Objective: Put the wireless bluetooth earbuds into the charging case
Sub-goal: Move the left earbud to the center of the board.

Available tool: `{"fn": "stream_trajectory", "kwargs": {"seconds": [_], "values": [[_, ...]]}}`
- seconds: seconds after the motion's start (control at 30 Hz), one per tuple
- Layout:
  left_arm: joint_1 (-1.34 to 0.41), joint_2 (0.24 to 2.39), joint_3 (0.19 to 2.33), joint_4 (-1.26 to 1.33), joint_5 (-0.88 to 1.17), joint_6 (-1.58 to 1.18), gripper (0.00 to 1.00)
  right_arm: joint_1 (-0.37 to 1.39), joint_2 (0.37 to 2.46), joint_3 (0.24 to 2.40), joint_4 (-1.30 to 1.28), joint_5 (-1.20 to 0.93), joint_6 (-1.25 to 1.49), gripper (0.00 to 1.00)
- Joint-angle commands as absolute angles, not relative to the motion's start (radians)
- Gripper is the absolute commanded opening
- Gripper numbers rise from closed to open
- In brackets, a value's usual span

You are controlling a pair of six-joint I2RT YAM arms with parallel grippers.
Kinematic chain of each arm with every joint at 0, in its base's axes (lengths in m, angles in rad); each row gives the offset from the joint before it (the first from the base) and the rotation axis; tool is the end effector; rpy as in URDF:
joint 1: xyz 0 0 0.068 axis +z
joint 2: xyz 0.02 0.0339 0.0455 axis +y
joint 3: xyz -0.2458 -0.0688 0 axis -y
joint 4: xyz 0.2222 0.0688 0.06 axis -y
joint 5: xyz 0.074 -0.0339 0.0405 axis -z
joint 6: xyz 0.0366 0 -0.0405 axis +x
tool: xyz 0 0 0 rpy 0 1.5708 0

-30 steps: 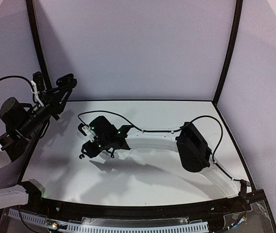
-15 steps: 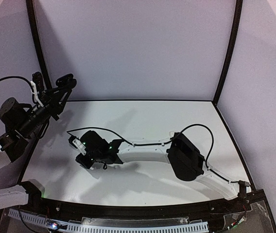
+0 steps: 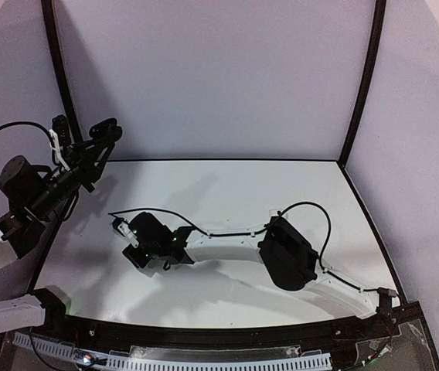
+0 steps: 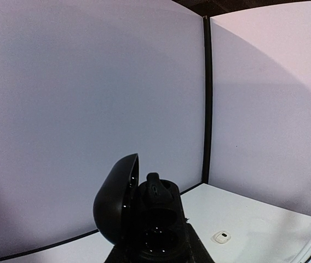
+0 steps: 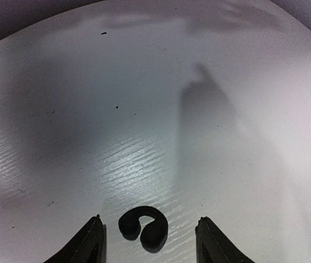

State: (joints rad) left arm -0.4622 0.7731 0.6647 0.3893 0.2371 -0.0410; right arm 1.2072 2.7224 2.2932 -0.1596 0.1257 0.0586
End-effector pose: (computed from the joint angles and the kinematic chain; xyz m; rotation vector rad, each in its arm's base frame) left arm 0.1544 -0.0865 0.3511 0.4745 1.2321 -0.5820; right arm 0.2046 0.5248 0.1144 -1.1402 1.8992 0.5878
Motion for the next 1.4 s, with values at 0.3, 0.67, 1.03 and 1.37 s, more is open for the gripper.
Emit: {"fn": "stream_trajectory", "kwargs": {"seconds": [0.3, 0.67, 1.03, 1.37], "values": [[-0.456, 0.787, 0.653, 0.4, 0.231, -0.033, 0.01, 1.216, 2.795, 2.339, -0.142, 0.207, 0.007, 0.35], [-0.456, 0.791, 0.656, 0.402, 0.238, -0.036, 0.01, 1.214, 2.471, 1.942, -0.1, 0.283, 0.075, 0.26], [-0.455, 0.798, 0.64, 0.428, 0.255, -0.034, 0.01, 1.218, 1.919, 1.15, -0.273, 0.304, 0.589, 0.22], [-0.456, 0.824, 0.624, 0.473, 0.278, -0.056, 0.01, 1.291, 1.792, 0.902, -0.467, 0.357, 1.068, 0.21]]}}
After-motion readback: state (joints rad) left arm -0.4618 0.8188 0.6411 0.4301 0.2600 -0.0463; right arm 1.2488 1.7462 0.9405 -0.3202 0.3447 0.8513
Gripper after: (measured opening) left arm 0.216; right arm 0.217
